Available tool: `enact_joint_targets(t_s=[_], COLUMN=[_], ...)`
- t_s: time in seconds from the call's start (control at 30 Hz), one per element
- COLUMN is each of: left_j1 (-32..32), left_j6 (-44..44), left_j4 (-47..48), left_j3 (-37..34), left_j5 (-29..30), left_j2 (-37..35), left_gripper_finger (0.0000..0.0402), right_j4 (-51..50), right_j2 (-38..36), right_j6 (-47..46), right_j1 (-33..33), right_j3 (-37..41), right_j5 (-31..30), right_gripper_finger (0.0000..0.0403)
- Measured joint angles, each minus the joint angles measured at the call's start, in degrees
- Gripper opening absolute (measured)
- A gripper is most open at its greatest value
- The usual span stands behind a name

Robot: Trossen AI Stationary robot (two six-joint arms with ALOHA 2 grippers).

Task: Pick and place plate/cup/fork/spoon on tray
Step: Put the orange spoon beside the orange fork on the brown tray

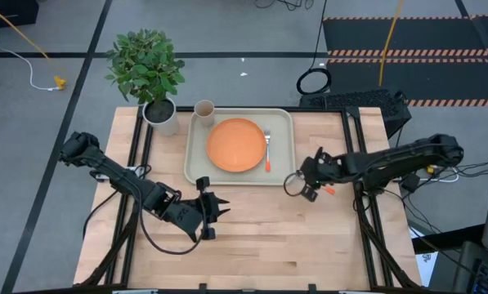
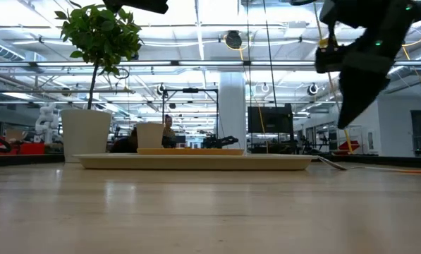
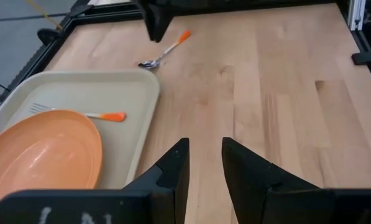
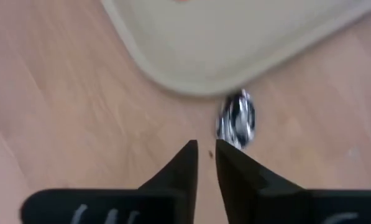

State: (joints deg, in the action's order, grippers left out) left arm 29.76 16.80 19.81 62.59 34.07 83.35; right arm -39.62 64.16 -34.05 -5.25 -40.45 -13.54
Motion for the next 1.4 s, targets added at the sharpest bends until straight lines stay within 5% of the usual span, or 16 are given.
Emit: enact_joint_targets(t_s=[0.37,0.63,0.83,1.07,1.4], left_j1=[0.6,0.2,-0.2,-0.2,0.0], left_j6=[-0.1,-1.6,-2.8,-2.8,-2.8], left_j4=[-0.6,-0.7,-0.7,-0.8,-0.8], left_j3=[0.0,0.0,0.0,0.0,0.0], left_j5=[0.0,0.0,0.1,0.1,-0.7], left_j2=[0.0,0.0,0.0,0.0,0.0], left_gripper_finger=[0.0097,0.0097,0.0097,0.0097,0.0097], right_j4=[1.0,8.2,10.3,12.2,8.3], right_j2=[1.8,1.9,1.8,1.8,1.9], right_j6=[0.2,2.9,3.4,3.5,0.4], right_j1=[-2.0,-0.4,0.0,0.0,0.1], right_j3=[6.7,12.4,15.1,16.4,10.2], right_j5=[-0.2,-1.7,-2.3,-1.4,-1.3], right_gripper_finger=[0.0119,0.0131,0.0104,0.0009,0.0004])
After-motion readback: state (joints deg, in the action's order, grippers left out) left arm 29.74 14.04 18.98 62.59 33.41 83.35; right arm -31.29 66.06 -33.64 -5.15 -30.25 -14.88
